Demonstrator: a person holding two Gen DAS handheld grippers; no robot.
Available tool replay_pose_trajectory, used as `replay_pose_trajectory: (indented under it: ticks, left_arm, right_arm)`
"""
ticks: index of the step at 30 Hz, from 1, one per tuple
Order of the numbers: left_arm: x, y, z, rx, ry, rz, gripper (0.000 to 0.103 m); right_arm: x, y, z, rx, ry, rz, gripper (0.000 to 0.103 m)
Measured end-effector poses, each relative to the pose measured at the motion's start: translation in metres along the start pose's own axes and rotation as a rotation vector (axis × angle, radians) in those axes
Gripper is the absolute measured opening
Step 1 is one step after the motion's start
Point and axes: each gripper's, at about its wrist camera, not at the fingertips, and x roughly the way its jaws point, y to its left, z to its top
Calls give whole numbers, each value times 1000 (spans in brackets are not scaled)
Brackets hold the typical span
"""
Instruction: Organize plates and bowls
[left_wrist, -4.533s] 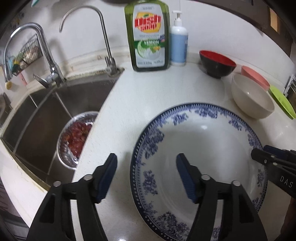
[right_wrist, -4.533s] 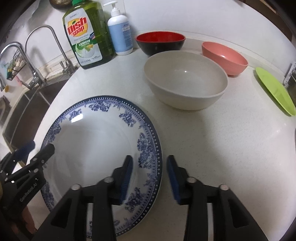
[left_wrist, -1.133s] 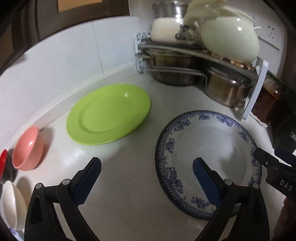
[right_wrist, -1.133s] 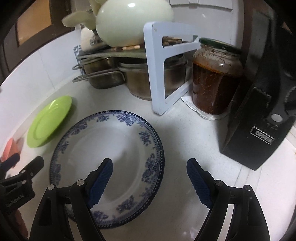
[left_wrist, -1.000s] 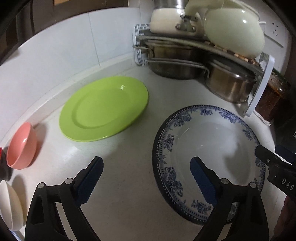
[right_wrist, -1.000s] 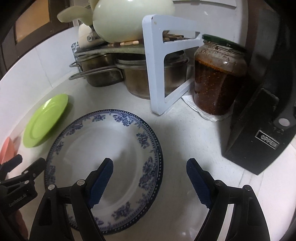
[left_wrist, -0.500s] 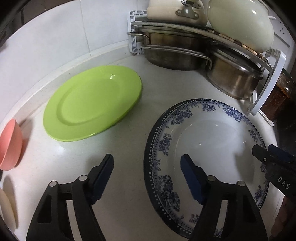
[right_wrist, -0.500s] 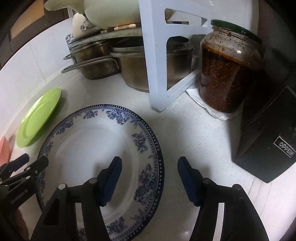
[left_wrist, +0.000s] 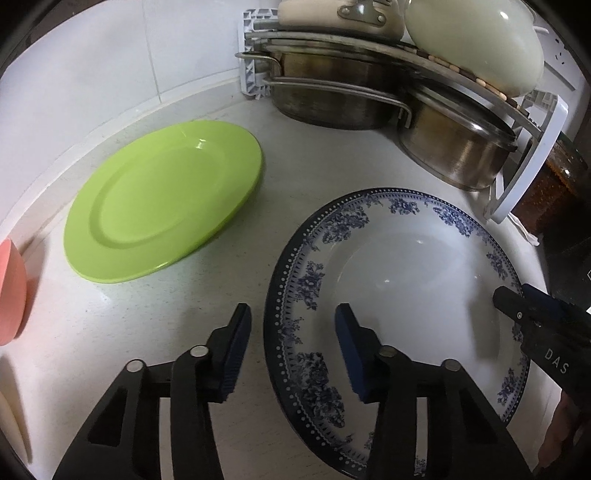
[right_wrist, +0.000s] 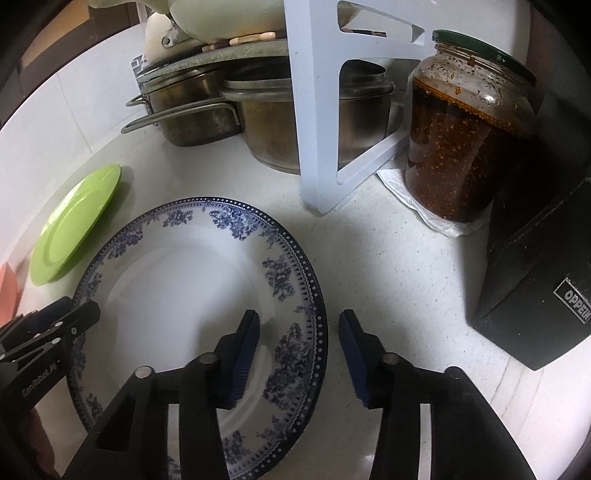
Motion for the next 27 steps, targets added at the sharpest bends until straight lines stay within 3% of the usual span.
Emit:
replay_pose_trajectory:
  ticks: [11,27]
  left_arm:
    - [2,1,2,-5,3,-21,36]
    - [-29,10,-9,-41,-34,-4,35]
  right_arm:
    - [4,5,4,-28,13,4,37]
    - [-25,14,-7,-61,-2,11,37]
